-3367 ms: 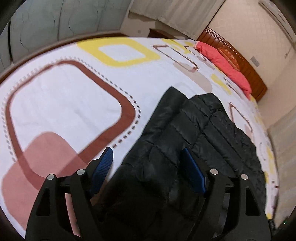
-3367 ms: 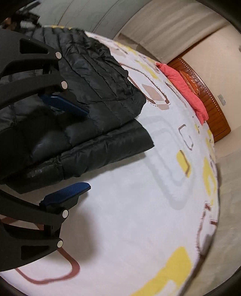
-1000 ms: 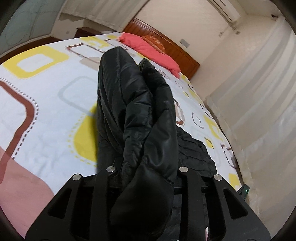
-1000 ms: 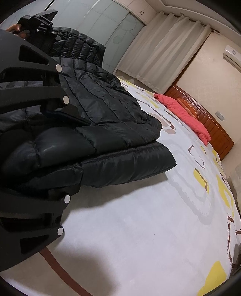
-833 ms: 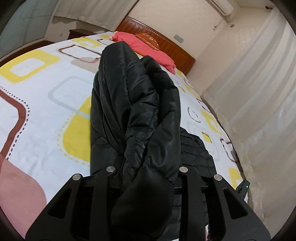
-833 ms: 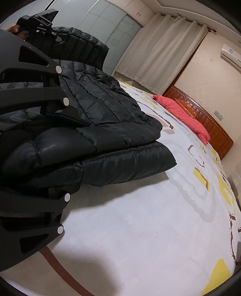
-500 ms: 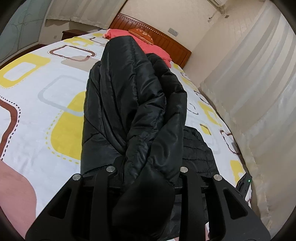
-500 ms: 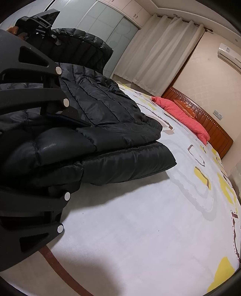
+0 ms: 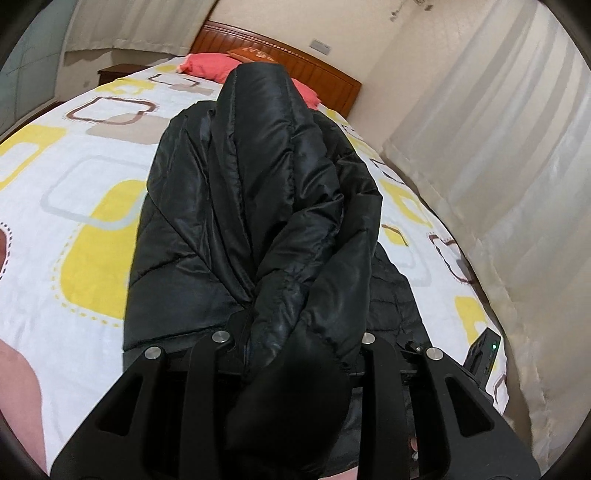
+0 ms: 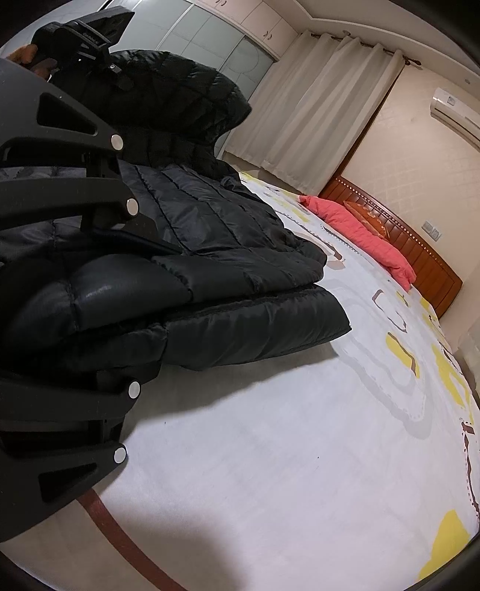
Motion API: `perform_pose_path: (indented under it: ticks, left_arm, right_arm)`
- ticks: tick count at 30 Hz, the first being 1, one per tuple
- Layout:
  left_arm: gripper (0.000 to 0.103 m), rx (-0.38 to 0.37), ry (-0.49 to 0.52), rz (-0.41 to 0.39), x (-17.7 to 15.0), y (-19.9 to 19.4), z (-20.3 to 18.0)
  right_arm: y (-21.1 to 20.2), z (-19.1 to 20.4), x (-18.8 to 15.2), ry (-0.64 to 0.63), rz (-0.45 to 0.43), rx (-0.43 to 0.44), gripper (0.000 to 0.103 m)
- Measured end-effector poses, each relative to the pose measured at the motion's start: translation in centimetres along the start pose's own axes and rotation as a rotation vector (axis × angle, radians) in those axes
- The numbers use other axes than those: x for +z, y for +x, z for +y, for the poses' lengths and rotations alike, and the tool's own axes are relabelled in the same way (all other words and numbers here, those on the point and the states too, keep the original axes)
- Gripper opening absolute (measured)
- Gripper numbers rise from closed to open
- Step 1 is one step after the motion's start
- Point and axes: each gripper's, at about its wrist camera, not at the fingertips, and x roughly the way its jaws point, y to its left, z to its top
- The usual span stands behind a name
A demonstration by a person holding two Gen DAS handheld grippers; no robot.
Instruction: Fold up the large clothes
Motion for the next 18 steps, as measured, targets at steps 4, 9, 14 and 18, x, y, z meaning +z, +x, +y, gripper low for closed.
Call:
perform_pose_path:
  ticks: [4, 9, 14, 18]
  left_arm:
    - [0.028, -0.009, 0.029, 0.013, -0.3, 0.8, -1.2]
    - [0.028, -0.023, 0.067, 0.032, -0.5, 1.7, -2.7]
    - [0.028, -0.032, 0.095, 0.05, -0.6, 2.7, -3.7]
    - [0.028, -0.037, 0.112, 0.063, -0.8, 3.5, -4.6]
  right_arm:
    - [-0.1, -0.1, -0.1, 0.002, -0.001, 0.006, 0.044]
    - [-0.1, -0.1, -0.2, 0.004, -0.004, 0.01, 0.044]
    - [0.0, -0.1, -0.3, 0.003, -0.004, 0.009, 0.043]
    - [0.0, 0.0, -0.4, 0.003, -0.005, 0.009, 0.043]
